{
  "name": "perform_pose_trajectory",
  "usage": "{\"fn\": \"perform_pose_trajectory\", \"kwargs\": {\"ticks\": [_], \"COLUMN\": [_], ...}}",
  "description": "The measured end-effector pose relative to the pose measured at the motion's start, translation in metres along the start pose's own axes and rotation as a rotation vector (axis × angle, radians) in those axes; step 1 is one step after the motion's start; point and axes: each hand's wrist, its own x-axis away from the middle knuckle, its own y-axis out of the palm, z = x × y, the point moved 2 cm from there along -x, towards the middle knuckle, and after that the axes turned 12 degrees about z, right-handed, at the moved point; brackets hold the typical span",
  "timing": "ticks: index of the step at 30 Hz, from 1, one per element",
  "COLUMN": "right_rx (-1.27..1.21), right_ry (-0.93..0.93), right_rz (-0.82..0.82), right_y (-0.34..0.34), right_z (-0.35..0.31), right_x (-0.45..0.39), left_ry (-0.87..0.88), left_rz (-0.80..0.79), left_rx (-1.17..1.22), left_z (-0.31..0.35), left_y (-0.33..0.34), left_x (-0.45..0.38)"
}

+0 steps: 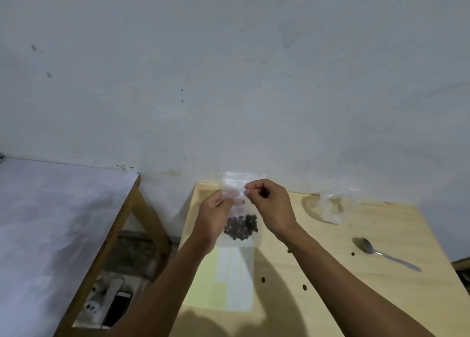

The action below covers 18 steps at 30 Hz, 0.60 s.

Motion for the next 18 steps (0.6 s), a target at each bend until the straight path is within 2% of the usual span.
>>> {"fn": "perform_pose_trajectory", "kwargs": {"ticks": [12,18], "right_rx": [0.019,0.021], "right_ry": [-0.027,0.005], "right_rz": [0.108,0.127], "right_y": [-0.009,-0.009], "right_z": [-0.016,-0.014], "right_x": [-0.008,-0.006], "left_ry": [0.105,0.132], "left_rz": [-0.061,-0.028], "left_rx": [-0.054,-0.079], "left_z": [0.032,0.031], "left_y": [0.023,0.027], "left_x": [0.002,0.002]}}
